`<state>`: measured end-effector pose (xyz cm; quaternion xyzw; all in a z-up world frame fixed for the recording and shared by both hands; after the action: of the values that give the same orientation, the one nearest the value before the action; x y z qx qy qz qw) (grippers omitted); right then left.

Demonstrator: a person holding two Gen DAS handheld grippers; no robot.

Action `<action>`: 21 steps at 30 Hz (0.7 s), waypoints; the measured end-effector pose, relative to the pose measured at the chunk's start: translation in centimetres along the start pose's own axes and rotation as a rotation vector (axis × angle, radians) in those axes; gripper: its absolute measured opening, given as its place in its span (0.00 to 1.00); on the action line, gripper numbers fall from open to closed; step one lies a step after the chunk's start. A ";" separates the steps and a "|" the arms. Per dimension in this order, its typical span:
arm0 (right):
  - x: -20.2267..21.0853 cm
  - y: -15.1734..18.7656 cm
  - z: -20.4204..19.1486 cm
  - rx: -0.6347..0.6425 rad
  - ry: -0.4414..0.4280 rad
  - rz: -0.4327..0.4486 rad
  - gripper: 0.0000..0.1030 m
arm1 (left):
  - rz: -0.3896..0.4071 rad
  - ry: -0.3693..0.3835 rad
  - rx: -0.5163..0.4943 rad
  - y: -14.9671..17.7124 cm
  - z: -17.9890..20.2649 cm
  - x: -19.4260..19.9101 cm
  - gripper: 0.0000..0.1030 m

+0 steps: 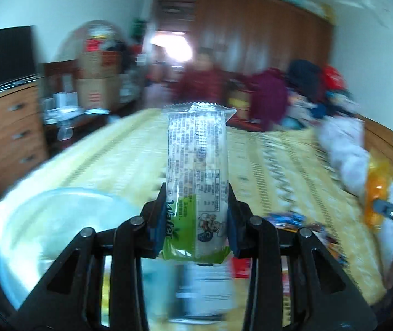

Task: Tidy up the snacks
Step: 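Carry the bread bag and stick pack over the basin with both tools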

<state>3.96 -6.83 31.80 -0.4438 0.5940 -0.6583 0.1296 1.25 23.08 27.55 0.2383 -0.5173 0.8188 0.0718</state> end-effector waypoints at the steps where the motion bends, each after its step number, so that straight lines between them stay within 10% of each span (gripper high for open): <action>1: -1.8 -1.2 -2.2 0.020 -0.047 -0.011 0.53 | 0.003 -0.056 0.007 -0.5 -2.2 0.0 0.35; 9: -15.6 -4.8 -16.0 0.121 -0.288 -0.183 0.53 | -0.097 -0.307 0.083 -0.2 -13.8 -3.1 0.35; 21: -27.6 -0.9 -23.9 0.176 -0.369 -0.390 0.53 | -0.274 -0.352 0.109 5.0 -18.2 -5.6 0.36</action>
<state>2.39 28.64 23.06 -0.6492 0.4044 -0.6279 0.1443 -1.46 37.54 14.46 0.4492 -0.4395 0.7739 0.0781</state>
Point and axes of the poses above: each gripper's, at about its wrist camera, not at the fingertips, and x roughly against the way its jaws point, z to its right, y to its underside, the point moved 9 cm from there along -x, roughly the way its jaws point, and after that the axes turned 13 degrees about x, right-handed, at the moved point
